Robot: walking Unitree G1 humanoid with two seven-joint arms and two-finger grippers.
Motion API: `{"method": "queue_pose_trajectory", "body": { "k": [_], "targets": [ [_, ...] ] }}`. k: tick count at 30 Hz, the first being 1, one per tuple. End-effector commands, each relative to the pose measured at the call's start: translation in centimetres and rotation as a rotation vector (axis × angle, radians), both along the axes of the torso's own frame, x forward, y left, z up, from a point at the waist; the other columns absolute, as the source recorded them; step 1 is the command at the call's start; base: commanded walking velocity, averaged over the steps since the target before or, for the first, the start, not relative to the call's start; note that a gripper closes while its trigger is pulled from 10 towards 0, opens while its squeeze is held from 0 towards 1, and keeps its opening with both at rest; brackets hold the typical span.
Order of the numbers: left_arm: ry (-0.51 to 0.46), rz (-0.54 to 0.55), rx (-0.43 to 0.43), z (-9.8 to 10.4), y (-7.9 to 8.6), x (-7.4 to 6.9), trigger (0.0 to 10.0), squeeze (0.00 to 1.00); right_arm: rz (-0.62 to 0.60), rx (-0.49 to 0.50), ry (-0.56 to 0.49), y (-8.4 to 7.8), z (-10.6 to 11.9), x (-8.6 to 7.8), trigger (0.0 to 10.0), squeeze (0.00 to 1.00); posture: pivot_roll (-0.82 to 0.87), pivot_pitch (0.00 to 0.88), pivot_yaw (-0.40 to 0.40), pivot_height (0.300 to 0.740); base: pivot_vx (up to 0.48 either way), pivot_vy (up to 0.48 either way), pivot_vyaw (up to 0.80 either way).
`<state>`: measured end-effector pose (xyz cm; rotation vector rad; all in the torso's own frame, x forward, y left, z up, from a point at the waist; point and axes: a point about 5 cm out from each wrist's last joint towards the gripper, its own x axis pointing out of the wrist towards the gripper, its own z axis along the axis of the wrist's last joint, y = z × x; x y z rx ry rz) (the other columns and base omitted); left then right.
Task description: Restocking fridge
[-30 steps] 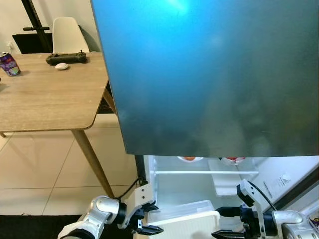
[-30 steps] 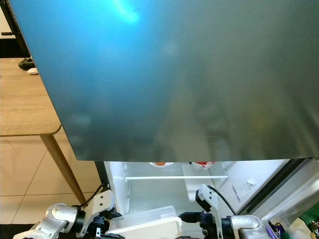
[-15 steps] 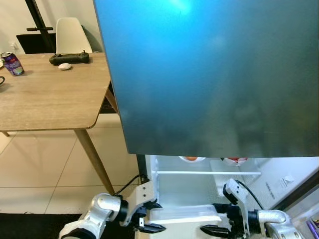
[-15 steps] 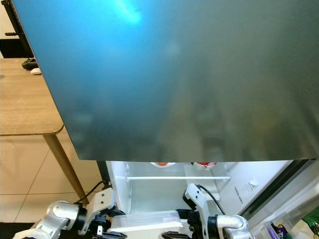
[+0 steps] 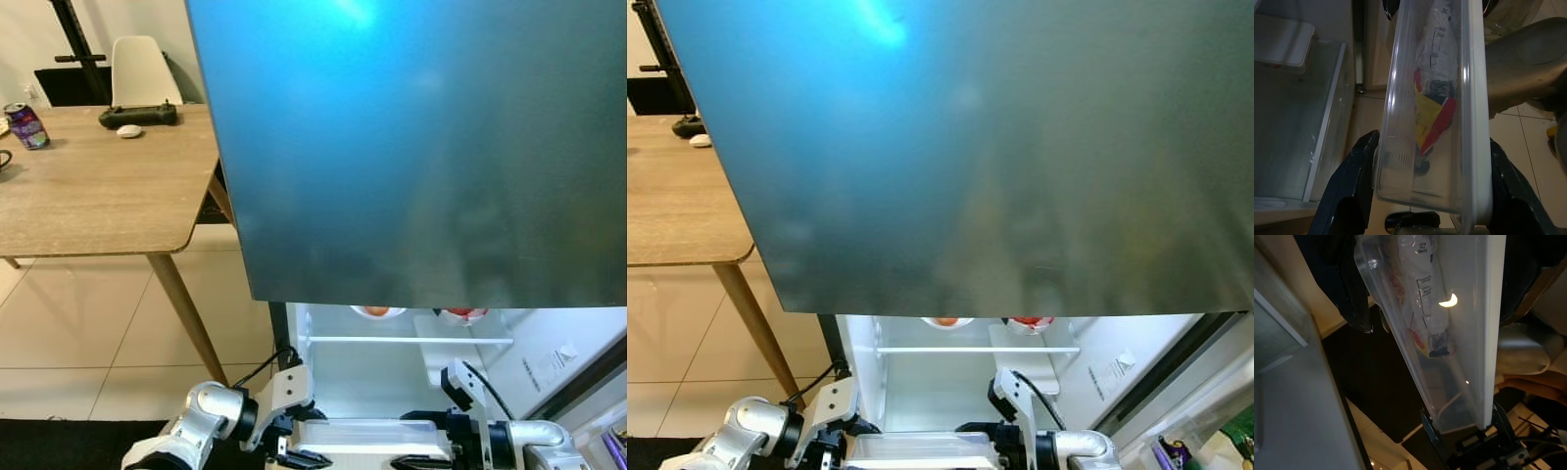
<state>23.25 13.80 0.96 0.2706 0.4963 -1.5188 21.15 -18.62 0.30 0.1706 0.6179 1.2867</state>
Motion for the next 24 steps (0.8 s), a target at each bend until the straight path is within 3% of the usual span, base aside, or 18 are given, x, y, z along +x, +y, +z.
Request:
{"method": "queue_pose_trajectory", "body": {
  "k": [1, 4, 10, 24],
  "targets": [
    [-0.026, 0.046, -0.036, 0.6, 0.0, 0.5, 10.0, 0.00, 0.026, 0.039, 0.043, 0.1, -0.3, -0.8, 10.0, 0.00, -0.04, 0.000, -0.002, 0.740, 0.000, 0.000, 0.00],
    [-0.034, 0.074, -0.039, 0.8, 0.4, 0.8, 10.0, 0.00, -0.042, 0.029, 0.090, -1.6, -0.7, -1.2, 10.0, 0.00, -0.04, 0.000, -0.005, 0.740, 0.000, 0.000, 0.00],
    [-0.043, 0.097, -0.050, 1.1, 0.7, 1.1, 10.0, 0.00, -0.084, 0.007, 0.139, -2.7, -1.3, -2.0, 10.0, 0.00, -0.04, 0.000, -0.007, 0.740, 0.000, 0.000, 0.00],
    [-0.059, 0.130, -0.065, 1.6, 1.1, 1.7, 10.0, 0.00, -0.167, 0.107, 0.160, -2.6, -1.4, -2.3, 10.0, 0.00, -0.04, 0.000, -0.002, 0.740, 0.000, 0.000, 0.00]
  ]
}}
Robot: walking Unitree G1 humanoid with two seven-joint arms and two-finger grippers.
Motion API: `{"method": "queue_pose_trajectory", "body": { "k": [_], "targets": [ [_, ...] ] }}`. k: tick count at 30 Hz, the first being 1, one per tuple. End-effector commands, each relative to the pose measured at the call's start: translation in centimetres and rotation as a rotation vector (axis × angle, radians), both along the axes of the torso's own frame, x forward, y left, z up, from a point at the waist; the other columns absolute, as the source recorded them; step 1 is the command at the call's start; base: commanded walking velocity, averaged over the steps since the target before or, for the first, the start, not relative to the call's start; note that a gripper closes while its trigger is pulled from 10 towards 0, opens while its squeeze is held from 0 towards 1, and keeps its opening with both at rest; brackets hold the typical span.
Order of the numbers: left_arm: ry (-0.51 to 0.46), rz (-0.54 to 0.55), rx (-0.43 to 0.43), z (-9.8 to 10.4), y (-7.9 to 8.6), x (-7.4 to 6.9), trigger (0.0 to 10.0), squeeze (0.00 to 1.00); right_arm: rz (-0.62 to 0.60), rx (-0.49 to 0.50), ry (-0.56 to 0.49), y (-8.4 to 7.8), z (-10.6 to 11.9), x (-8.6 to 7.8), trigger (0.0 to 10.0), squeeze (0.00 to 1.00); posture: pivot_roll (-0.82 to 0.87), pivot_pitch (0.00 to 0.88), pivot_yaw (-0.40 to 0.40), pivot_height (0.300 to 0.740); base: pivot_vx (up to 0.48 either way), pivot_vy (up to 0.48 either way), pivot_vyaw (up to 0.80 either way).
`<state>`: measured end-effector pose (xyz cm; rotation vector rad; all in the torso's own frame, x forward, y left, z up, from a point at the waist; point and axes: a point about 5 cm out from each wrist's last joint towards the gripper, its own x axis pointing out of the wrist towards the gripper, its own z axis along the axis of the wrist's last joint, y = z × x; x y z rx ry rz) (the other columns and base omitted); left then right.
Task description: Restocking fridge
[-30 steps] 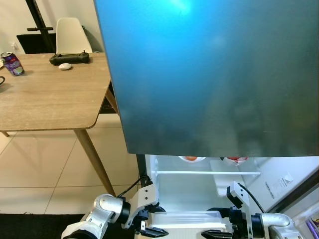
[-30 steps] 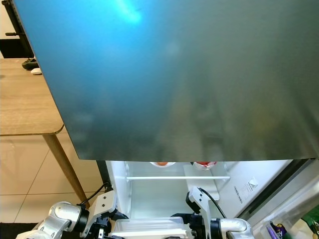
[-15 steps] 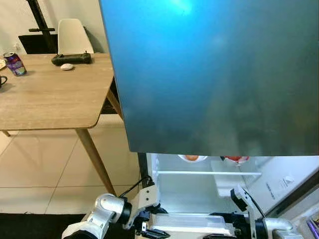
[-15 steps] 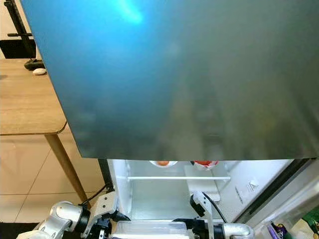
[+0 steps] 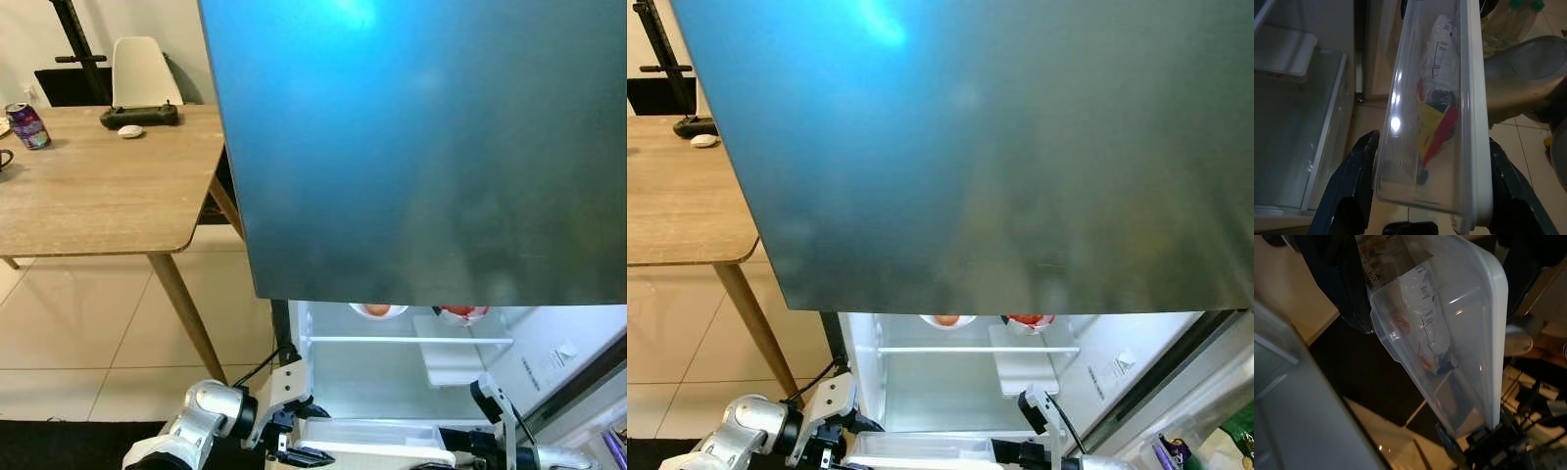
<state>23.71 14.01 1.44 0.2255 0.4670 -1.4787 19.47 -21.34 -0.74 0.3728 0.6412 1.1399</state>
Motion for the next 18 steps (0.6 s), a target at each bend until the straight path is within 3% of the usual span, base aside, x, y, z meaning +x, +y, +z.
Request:
{"method": "queue_pose_trajectory", "body": {
  "k": [1, 12, 18],
  "targets": [
    [-0.059, 0.085, -0.023, 1.2, 0.9, 1.3, 10.0, 0.00, -0.001, 0.027, 0.035, 0.1, -0.4, -0.7, 10.0, 0.00, -0.04, 0.000, -0.001, 0.740, 0.000, 0.000, 0.00],
    [-0.066, 0.109, -0.057, 1.8, 1.1, 1.7, 10.0, 0.00, -0.005, 0.049, 0.069, 0.7, -1.2, -1.8, 10.0, 0.00, -0.04, 0.000, -0.001, 0.740, 0.000, 0.000, 0.00],
    [-0.069, 0.144, -0.120, 2.7, 1.1, 2.4, 10.0, 0.00, -0.028, 0.059, 0.067, 1.0, -1.4, -1.8, 10.0, 0.00, -0.04, 0.000, 0.000, 0.740, 0.000, 0.000, 0.00]
  ]
}}
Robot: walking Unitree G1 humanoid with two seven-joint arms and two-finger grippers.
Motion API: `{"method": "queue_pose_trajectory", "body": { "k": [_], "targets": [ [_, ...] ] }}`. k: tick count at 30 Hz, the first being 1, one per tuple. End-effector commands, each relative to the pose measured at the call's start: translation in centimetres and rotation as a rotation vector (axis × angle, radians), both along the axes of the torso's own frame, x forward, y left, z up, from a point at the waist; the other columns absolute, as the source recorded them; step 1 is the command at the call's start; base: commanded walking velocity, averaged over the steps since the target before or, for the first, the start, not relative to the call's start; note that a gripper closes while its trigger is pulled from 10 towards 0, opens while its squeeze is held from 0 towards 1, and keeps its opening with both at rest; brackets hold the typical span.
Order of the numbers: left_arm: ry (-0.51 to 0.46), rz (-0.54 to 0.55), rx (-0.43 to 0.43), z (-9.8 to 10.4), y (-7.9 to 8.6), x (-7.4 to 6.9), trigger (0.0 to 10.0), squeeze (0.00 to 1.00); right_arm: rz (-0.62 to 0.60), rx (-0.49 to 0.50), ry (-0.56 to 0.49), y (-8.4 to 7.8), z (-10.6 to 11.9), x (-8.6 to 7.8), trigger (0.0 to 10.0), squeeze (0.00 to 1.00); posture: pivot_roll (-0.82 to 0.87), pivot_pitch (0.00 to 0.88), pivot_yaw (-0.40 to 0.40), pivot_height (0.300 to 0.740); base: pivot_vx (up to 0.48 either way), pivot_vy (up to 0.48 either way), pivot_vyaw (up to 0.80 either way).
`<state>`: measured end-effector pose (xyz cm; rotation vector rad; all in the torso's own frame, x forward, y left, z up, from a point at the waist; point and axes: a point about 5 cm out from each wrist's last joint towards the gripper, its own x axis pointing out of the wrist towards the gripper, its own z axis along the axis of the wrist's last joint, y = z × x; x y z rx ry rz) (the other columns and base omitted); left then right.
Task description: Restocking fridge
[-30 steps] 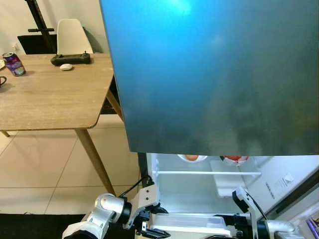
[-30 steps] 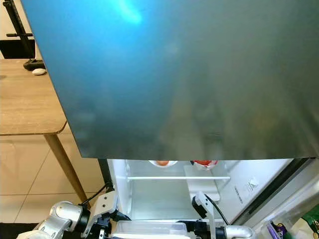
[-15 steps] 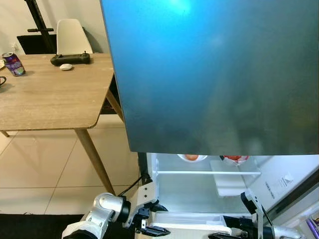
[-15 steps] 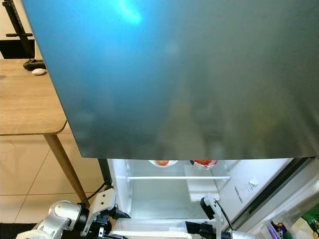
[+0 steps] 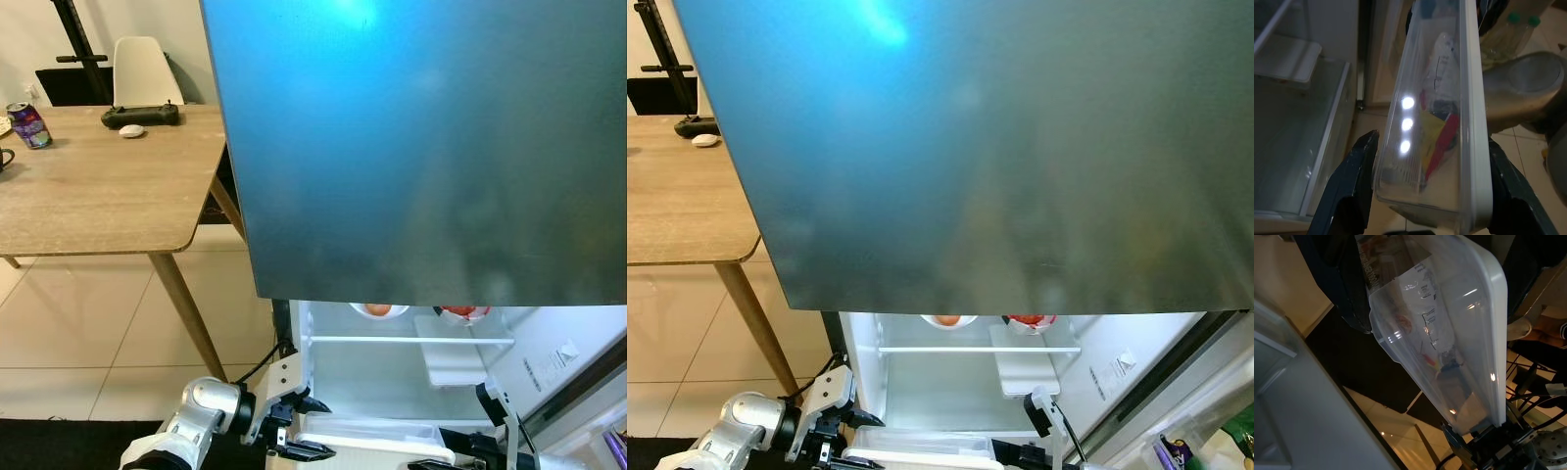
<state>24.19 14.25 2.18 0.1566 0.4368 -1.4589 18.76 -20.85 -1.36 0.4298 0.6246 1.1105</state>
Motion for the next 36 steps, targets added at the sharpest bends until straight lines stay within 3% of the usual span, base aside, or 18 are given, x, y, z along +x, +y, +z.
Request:
{"method": "queue_pose_trajectory", "body": {
  "k": [1, 6, 10, 22, 23, 24, 25, 26, 27, 29, 30, 31, 32, 34, 35, 36],
  "targets": [
    [-0.081, 0.122, -0.074, 2.2, 0.9, 2.1, 10.0, 0.00, 0.011, 0.021, 0.043, 0.6, -0.8, -1.0, 10.0, 0.00, -0.04, 0.000, 0.000, 0.740, 0.000, 0.000, 0.00],
    [-0.076, 0.146, -0.118, 2.7, 1.0, 2.5, 10.0, 0.00, 0.002, -0.001, 0.023, 0.8, -0.9, -0.8, 10.0, 0.00, -0.04, 0.000, 0.001, 0.740, 0.000, 0.000, 0.00],
    [-0.072, 0.151, -0.143, 3.1, 1.0, 2.6, 10.0, 0.00, -0.061, -0.085, -0.024, 0.7, -1.2, -0.1, 10.0, 0.00, -0.04, 0.000, 0.000, 0.740, 0.000, 0.000, 0.00],
    [-0.064, 0.152, -0.153, 3.2, 1.0, 2.6, 10.0, 0.00, -0.098, -0.045, -0.016, 0.6, -1.0, 0.2, 10.0, 0.00, -0.04, 0.000, -0.004, 0.740, 0.000, 0.000, 0.00],
    [-0.062, 0.152, -0.157, 3.2, 1.0, 2.6, 10.0, 0.00, -0.112, -0.003, -0.022, 0.5, -0.7, 0.4, 8.3, 0.00, -0.04, 0.000, -0.004, 0.740, 0.000, 0.000, 0.00],
    [-0.062, 0.152, -0.157, 3.2, 1.0, 2.6, 10.0, 0.00, -0.112, -0.003, -0.022, 0.5, -0.7, 0.4, 8.3, 0.00, -0.04, 0.000, -0.004, 0.740, 0.000, 0.000, 0.00],
    [-0.060, 0.153, -0.160, 3.2, 1.0, 2.6, 10.0, 0.00, -0.118, 0.018, -0.028, 0.5, -0.5, 0.6, 6.7, 0.00, -0.04, 0.000, -0.004, 0.740, 0.000, 0.000, 0.00],
    [-0.059, 0.154, -0.161, 3.2, 1.0, 2.5, 10.0, 0.00, -0.121, 0.036, -0.034, 0.4, -0.3, 0.7, 4.2, 0.00, -0.04, 0.000, -0.002, 0.740, 0.000, 0.000, 0.00],
    [-0.059, 0.155, -0.162, 3.2, 1.0, 2.5, 10.0, 0.00, -0.122, 0.046, -0.038, 0.4, -0.2, 0.8, 2.6, 0.00, -0.04, 0.000, -0.001, 0.740, 0.000, 0.000, 0.00],
    [-0.059, 0.155, -0.162, 3.2, 1.0, 2.5, 10.0, 0.00, -0.122, 0.046, -0.038, 0.4, -0.2, 0.8, 2.6, 0.00, -0.04, 0.000, -0.001, 0.740, 0.000, 0.000, 0.00],
    [-0.057, 0.156, -0.164, 3.2, 1.0, 2.5, 10.0, 0.00, -0.119, 0.059, -0.046, 0.3, 0.0, 0.9, 0.8, 0.00, -0.04, 0.000, 0.000, 0.740, 0.000, 0.000, 0.00],
    [-0.056, 0.157, -0.164, 3.2, 1.0, 2.6, 10.0, 0.00, -0.115, 0.066, -0.049, 0.3, 0.1, 0.9, 0.3, 0.00, -0.04, 0.000, 0.000, 0.740, 0.000, 0.000, 0.00],
    [-0.055, 0.157, -0.165, 3.3, 1.0, 2.6, 10.0, 0.00, -0.112, 0.071, -0.050, 0.2, 0.2, 1.0, 0.9, 0.00, -0.04, 0.000, 0.000, 0.740, 0.000, 0.000, 0.00],
    [-0.054, 0.159, -0.167, 3.3, 1.0, 2.6, 10.0, 0.00, -0.109, 0.073, -0.052, 0.2, 0.3, 1.0, 0.9, 0.00, -0.04, 0.000, -0.001, 0.740, 0.000, 0.000, 0.00],
    [-0.053, 0.160, -0.170, 3.3, 1.0, 2.6, 10.0, 0.00, -0.107, 0.075, -0.052, 0.2, 0.3, 1.0, 1.7, 0.00, -0.04, 0.000, -0.001, 0.740, 0.000, 0.000, 0.00],
    [-0.050, 0.164, -0.176, 3.4, 1.1, 2.6, 10.0, 0.00, -0.101, 0.081, -0.053, 0.2, 0.4, 0.9, 4.0, 0.00, -0.04, 0.000, 0.000, 0.740, 0.000, 0.000, 0.00]
  ]
}}
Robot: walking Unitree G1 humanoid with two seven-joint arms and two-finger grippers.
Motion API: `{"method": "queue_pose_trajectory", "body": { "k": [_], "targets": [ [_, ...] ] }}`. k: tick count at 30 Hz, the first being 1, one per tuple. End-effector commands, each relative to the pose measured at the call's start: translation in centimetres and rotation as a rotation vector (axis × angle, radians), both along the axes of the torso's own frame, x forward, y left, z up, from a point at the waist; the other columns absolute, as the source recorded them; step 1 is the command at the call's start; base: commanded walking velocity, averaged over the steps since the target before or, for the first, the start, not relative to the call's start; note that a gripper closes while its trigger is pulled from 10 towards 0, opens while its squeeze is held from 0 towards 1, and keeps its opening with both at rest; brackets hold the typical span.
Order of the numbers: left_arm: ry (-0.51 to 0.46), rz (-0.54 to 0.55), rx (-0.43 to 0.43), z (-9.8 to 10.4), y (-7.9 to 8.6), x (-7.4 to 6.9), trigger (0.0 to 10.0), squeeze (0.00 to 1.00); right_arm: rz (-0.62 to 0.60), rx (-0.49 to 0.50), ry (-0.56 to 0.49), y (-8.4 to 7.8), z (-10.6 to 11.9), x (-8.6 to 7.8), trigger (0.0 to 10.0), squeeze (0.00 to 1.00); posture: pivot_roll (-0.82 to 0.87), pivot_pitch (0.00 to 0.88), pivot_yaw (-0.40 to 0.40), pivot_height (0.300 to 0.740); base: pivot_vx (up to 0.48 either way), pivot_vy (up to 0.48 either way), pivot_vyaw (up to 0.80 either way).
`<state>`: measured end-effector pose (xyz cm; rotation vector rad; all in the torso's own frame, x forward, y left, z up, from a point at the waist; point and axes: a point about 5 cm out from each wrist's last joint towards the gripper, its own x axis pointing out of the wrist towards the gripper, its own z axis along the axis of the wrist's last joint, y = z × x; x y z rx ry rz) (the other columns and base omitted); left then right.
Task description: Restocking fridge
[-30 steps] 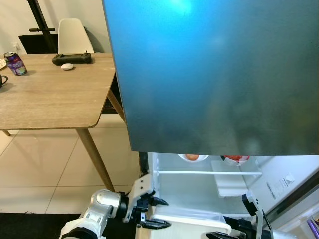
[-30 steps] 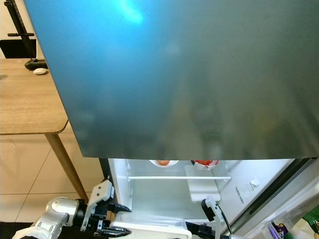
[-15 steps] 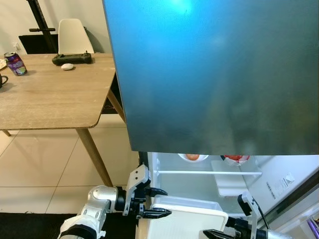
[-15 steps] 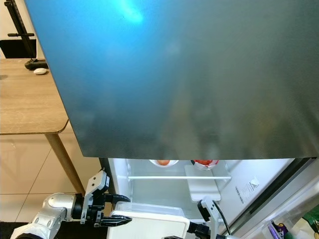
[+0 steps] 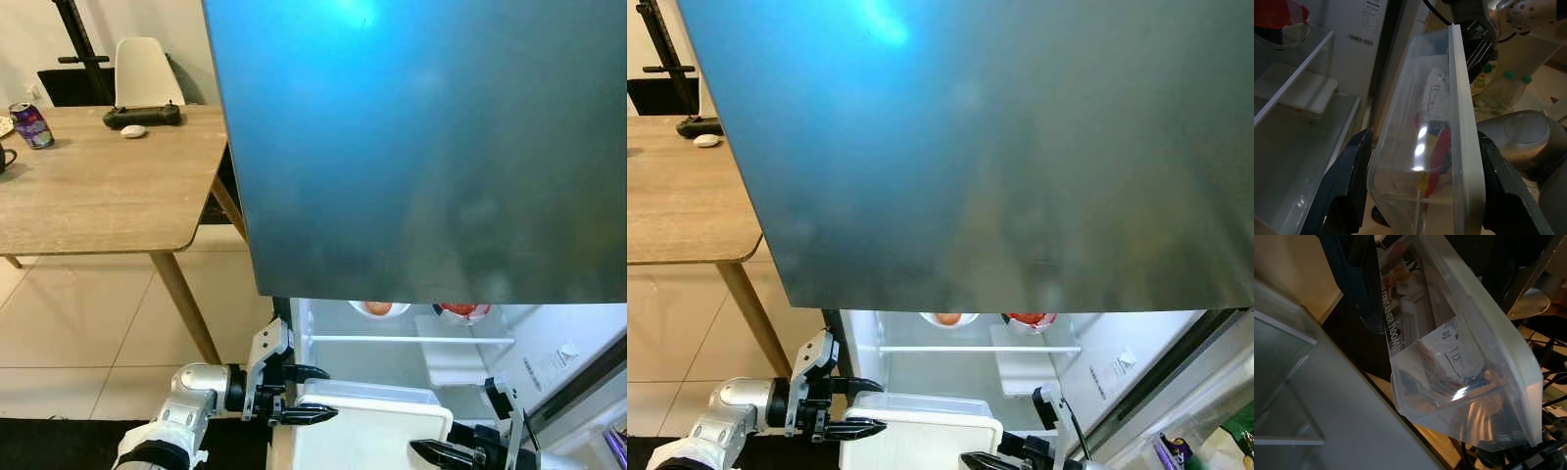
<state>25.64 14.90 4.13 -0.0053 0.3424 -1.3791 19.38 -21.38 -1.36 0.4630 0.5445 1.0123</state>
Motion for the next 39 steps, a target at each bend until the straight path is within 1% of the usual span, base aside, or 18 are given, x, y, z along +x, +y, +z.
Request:
{"method": "queue_pose_trajectory", "body": {
  "k": [1, 2, 3, 7, 8, 10, 18, 23, 27, 28, 29, 31, 32, 34, 35, 36, 37, 39],
  "targets": [
    [-0.067, 0.058, -0.018, 1.4, 0.5, 1.2, 10.0, 0.00, 0.019, 0.053, -0.019, 0.7, 0.4, 0.3, 4.0, 0.00, -0.04, 0.000, 0.000, 0.740, 0.000, 0.000, 0.00],
    [-0.063, 0.061, -0.024, 1.5, 0.5, 1.2, 10.0, 0.00, 0.023, 0.061, -0.022, 0.7, 0.5, 0.3, 5.5, 0.00, -0.04, 0.000, 0.001, 0.740, 0.000, 0.000, 0.00],
    [-0.061, 0.063, -0.028, 1.5, 0.5, 1.2, 10.0, 0.00, 0.026, 0.068, -0.023, 0.7, 0.6, 0.3, 10.0, 0.00, -0.04, 0.000, 0.001, 0.740, 0.000, 0.000, 0.00],
    [-0.021, 0.081, -0.079, 1.8, 1.1, 1.4, 10.0, 0.00, 0.028, 0.141, -0.058, 0.6, 1.6, 0.7, 10.0, 0.00, -0.04, 0.000, 0.003, 0.740, 0.000, 0.000, 0.00],
    [0.014, 0.090, -0.129, 2.3, 1.5, 1.6, 10.0, 0.00, 0.030, 0.198, -0.087, 0.5, 2.5, 1.2, 10.0, 0.00, -0.05, 0.000, 0.006, 0.740, 0.000, 0.000, 0.00],
    [0.045, 0.096, -0.176, 2.7, 2.1, 1.8, 10.0, 0.00, 0.047, 0.235, -0.109, 0.6, 3.2, 1.4, 10.0, 0.00, -0.05, 0.000, 0.007, 0.740, 0.000, 0.000, 0.00],
    [0.069, 0.090, -0.209, 3.3, 2.8, 2.0, 10.0, 0.00, 0.132, 0.268, -0.108, 1.2, 3.8, 0.9, 10.0, 0.00, -0.05, 0.000, 0.007, 0.740, 0.000, 0.000, 0.00],
    [0.090, 0.081, -0.228, 3.6, 3.2, 1.9, 10.0, 0.00, 0.260, 0.288, -0.082, 2.0, 4.5, -0.5, 10.0, 0.00, -0.05, 0.000, 0.009, 0.740, 0.000, 0.000, 0.00],
    [0.100, 0.074, -0.233, 3.6, 3.2, 1.9, 10.0, 0.00, 0.288, 0.290, -0.080, 2.1, 4.9, -0.7, 10.0, 0.00, -0.05, 0.000, 0.007, 0.740, 0.000, 0.000, 0.00],
    [0.105, 0.070, -0.237, 3.7, 3.3, 1.9, 10.0, 0.00, 0.305, 0.287, -0.078, 2.2, 5.1, -0.8, 10.0, 0.15, -0.05, 0.000, 0.007, 0.740, 0.000, 0.000, 0.00],
    [0.108, 0.066, -0.240, 3.7, 3.3, 1.8, 10.0, 0.00, 0.324, 0.285, -0.077, 2.3, 5.3, -0.9, 10.0, 0.49, -0.05, 0.000, 0.007, 0.740, 0.000, 0.000, 0.00],
    [0.109, 0.063, -0.242, 3.8, 3.3, 1.8, 10.0, 0.00, 0.337, 0.285, -0.076, 2.4, 5.5, -1.0, 10.0, 0.49, -0.05, 0.000, 0.007, 0.740, 0.000, 0.000, 0.00],
    [0.114, 0.052, -0.255, 4.0, 3.2, 1.8, 10.0, 0.00, 0.360, 0.281, -0.087, 2.6, 5.9, -1.0, 10.0, 1.00, -0.05, 0.000, 0.006, 0.740, 0.000, 0.000, 0.00],
    [0.120, 0.043, -0.267, 4.1, 3.2, 1.7, 10.0, 0.00, 0.361, 0.270, -0.097, 2.7, 6.0, -0.9, 10.0, 1.00, -0.05, 0.000, 0.007, 0.740, 0.000, 0.000, 0.00],
    [0.123, 0.035, -0.277, 4.2, 3.2, 1.7, 10.0, 0.00, 0.370, 0.262, -0.103, 2.9, 6.1, -0.9, 10.0, 0.52, -0.05, 0.000, 0.008, 0.740, 0.000, 0.000, 0.00],
    [0.123, 0.035, -0.277, 4.2, 3.2, 1.7, 10.0, 0.00, 0.370, 0.262, -0.103, 2.9, 6.1, -0.9, 10.0, 0.52, -0.05, 0.000, 0.008, 0.740, 0.000, 0.000, 0.00],
    [0.125, 0.029, -0.285, 4.4, 3.2, 1.6, 10.0, 0.00, 0.375, 0.256, -0.105, 3.0, 6.1, -0.8, 10.0, 0.00, -0.05, 0.000, 0.007, 0.740, 0.000, 0.000, 0.00],
    [0.126, 0.026, -0.292, 4.5, 3.2, 1.6, 10.0, 0.00, 0.379, 0.253, -0.105, 3.1, 6.1, -0.8, 10.0, 0.00, -0.05, 0.000, 0.007, 0.740, 0.000, 0.000, 0.00]
  ]
}}
